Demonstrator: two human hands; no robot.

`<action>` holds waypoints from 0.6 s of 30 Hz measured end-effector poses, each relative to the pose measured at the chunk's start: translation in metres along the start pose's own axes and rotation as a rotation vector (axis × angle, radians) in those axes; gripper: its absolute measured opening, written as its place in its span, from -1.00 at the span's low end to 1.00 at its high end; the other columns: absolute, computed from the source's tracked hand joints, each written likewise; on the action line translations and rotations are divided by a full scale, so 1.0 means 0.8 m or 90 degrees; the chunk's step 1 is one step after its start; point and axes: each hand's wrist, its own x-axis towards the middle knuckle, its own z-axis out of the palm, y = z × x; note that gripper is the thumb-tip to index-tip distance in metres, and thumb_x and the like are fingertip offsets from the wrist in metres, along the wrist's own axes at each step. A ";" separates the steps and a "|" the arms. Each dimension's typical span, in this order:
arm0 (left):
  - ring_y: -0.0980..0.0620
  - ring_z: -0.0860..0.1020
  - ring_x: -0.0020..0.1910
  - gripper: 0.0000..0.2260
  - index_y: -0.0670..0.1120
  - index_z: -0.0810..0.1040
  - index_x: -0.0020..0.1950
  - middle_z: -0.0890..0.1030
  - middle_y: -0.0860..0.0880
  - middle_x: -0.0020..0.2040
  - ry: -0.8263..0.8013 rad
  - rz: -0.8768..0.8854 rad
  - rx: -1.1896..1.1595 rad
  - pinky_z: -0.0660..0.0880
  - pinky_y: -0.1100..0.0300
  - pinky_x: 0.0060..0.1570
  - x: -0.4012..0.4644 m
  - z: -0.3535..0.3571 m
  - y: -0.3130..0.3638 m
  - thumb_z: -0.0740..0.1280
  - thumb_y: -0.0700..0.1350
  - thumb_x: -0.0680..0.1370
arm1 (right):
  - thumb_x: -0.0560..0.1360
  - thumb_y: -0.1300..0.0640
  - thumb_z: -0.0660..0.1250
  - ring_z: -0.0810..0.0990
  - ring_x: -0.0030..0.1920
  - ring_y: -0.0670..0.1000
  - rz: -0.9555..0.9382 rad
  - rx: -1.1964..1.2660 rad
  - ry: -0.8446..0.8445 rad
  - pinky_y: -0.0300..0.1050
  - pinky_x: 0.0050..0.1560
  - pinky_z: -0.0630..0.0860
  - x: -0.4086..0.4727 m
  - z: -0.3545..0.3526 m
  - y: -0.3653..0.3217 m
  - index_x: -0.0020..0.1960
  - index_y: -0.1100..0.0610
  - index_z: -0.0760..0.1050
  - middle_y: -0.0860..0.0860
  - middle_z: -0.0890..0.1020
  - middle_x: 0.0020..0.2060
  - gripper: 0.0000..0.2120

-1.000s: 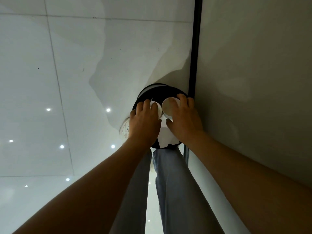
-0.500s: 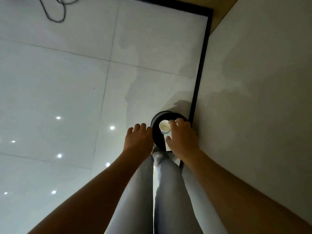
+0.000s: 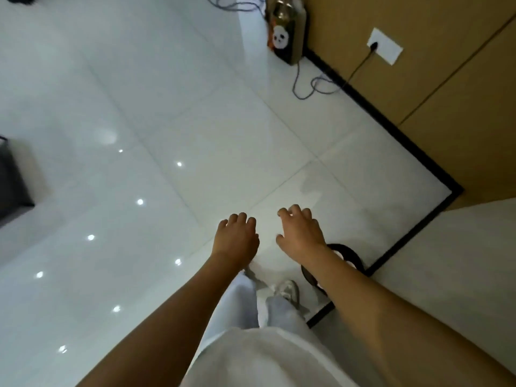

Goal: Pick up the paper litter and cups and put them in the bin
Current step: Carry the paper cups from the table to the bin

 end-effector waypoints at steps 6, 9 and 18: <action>-0.07 0.38 0.28 -0.66 -0.10 0.37 0.35 0.43 -0.07 0.29 0.054 -0.186 -0.115 0.33 0.08 0.24 -0.101 -0.005 -0.161 0.10 0.01 0.63 | 0.54 0.05 0.25 0.34 0.27 0.14 -0.170 -0.115 -0.025 -0.02 0.17 0.42 0.010 -0.010 -0.191 0.38 0.07 0.29 0.08 0.36 0.30 -0.58; -0.07 0.38 0.27 -0.66 -0.10 0.37 0.35 0.44 -0.06 0.28 0.085 -0.269 -0.165 0.32 0.08 0.25 -0.149 0.003 -0.251 0.11 0.00 0.62 | 0.54 0.06 0.25 0.34 0.27 0.15 -0.246 -0.164 -0.037 0.00 0.17 0.42 0.018 0.006 -0.297 0.37 0.08 0.30 0.08 0.37 0.30 -0.58; -0.06 0.40 0.25 -0.66 -0.10 0.38 0.34 0.45 -0.06 0.26 0.109 -0.474 -0.245 0.33 0.09 0.22 -0.315 0.053 -0.517 0.11 0.00 0.62 | 0.51 0.11 0.26 0.37 0.21 0.15 -0.442 -0.242 -0.061 -0.02 0.09 0.41 0.020 0.094 -0.620 0.33 0.11 0.33 0.09 0.39 0.25 -0.59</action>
